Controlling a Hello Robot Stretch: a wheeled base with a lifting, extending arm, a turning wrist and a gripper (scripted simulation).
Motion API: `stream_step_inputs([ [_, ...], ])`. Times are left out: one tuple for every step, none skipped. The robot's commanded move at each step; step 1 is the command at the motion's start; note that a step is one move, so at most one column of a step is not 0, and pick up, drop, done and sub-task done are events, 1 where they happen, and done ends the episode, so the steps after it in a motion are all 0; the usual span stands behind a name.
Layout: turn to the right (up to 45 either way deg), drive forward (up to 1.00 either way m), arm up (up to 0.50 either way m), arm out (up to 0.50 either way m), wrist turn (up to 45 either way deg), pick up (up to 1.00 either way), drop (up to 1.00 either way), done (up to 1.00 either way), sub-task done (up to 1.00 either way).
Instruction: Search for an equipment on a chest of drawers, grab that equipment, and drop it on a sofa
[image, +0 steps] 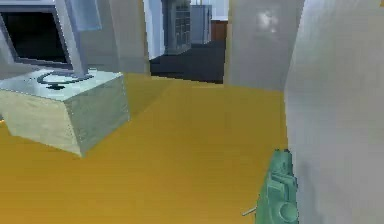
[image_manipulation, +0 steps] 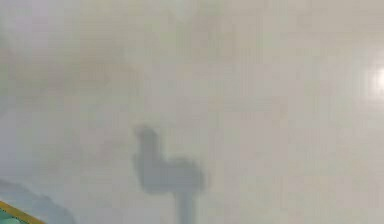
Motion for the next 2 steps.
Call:
stream_step_inputs([
  [-42.0,0.00,0.00,0.00,0.0,0.00,0.00,0.00,0.00],
  [0.0,0.15,0.00,0.00,0.0,0.00,0.00,0.00,0.00],
])
